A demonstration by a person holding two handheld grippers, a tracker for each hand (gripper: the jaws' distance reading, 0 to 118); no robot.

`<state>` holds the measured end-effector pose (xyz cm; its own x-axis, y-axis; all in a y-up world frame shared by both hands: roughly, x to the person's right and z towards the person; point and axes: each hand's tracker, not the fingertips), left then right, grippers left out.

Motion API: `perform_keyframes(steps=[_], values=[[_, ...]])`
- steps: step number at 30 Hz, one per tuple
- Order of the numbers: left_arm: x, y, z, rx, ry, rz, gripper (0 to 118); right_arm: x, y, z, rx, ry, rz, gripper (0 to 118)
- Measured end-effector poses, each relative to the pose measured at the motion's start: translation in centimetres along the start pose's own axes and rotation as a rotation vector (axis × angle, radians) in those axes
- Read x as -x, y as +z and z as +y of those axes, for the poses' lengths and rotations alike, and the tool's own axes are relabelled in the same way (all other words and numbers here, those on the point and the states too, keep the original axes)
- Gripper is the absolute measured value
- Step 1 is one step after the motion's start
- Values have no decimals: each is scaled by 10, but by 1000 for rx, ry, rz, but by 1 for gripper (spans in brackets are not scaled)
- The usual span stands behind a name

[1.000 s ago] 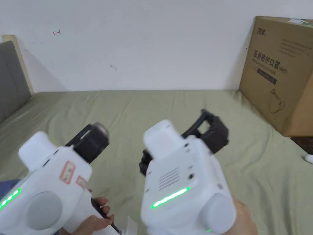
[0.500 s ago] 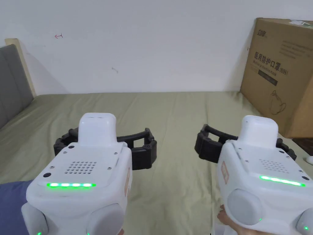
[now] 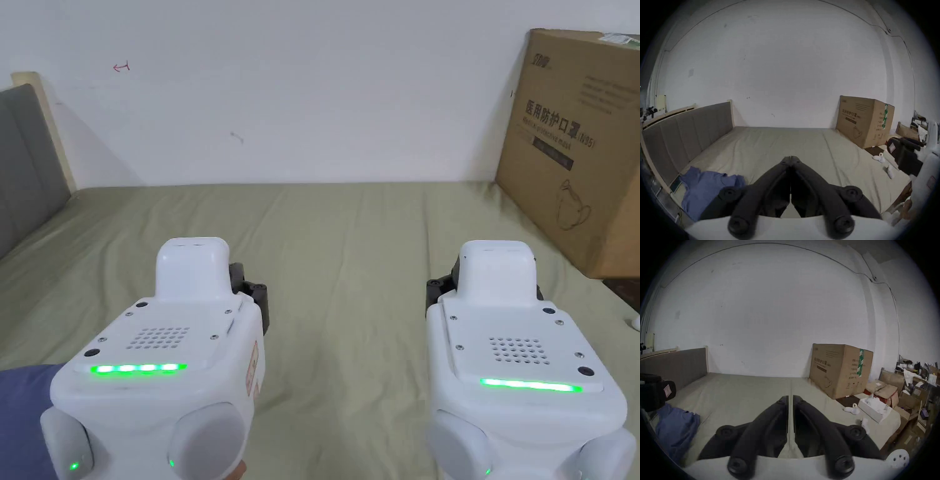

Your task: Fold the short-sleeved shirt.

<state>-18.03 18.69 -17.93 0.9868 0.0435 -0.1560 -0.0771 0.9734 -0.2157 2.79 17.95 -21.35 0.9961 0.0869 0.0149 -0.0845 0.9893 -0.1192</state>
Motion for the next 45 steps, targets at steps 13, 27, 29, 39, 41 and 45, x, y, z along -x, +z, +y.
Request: perform_keyframes(steps=[13,27,29,39,41,45], values=[[26,24,18,-50,-15,99,0,29,-3,15,6,-59,213,4],[152,107,17,-21,29,562,0,163,30,24,27,-37,702,4],[163,108,13,-5,41,577,0,174,35,21,35,-13,723,4],[209,29,-44,279,128,549,7,180,24,0,114,18,732,4],[220,1,-64,378,132,547,61,179,18,-4,132,25,713,4],[235,-44,-103,526,147,483,115,173,2,-13,166,30,673,4]])
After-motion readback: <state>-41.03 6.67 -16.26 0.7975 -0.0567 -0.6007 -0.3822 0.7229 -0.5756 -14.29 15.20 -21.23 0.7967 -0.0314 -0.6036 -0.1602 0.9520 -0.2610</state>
